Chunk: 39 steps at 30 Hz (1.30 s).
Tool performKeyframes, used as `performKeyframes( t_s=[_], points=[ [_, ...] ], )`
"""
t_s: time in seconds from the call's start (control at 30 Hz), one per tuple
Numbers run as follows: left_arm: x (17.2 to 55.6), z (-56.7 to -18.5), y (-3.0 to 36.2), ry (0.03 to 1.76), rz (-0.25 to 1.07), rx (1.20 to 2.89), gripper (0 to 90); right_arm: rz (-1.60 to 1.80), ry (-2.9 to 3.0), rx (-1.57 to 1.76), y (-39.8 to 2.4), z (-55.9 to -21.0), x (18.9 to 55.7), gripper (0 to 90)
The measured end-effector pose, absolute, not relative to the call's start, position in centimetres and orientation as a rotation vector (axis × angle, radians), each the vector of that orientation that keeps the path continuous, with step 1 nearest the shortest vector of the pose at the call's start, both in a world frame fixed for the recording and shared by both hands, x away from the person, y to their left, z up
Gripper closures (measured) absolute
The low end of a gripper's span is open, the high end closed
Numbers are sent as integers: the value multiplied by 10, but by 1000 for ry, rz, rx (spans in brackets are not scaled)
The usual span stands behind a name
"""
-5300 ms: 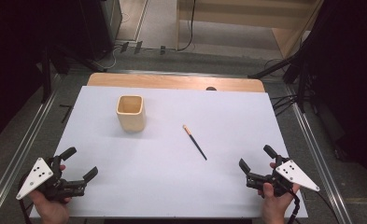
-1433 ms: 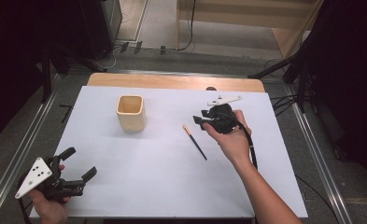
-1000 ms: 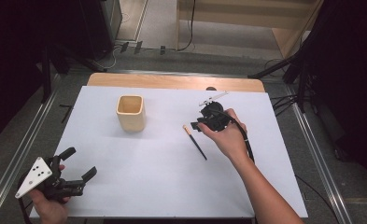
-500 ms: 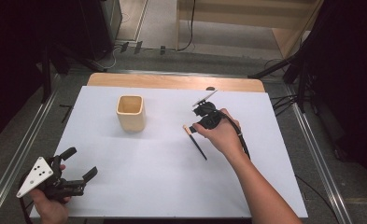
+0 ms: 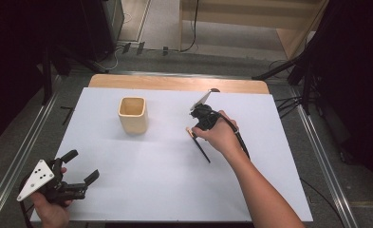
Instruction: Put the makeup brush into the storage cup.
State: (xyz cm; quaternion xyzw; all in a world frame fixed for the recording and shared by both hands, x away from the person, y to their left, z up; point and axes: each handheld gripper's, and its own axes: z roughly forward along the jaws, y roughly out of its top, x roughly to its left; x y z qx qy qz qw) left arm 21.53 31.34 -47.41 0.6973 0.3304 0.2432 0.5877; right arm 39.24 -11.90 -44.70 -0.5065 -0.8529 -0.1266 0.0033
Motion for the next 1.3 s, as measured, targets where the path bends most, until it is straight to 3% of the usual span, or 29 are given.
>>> performKeyframes(
  t_s=[0.73,1.3],
  points=[
    [215,-474,312,765,564,1629,0,-161,-2680,-1563,-103,-475,398,799],
    [218,-473,299,786,548,1669,0,-49,-2693,-1600,-92,-475,401,849]
  ],
)
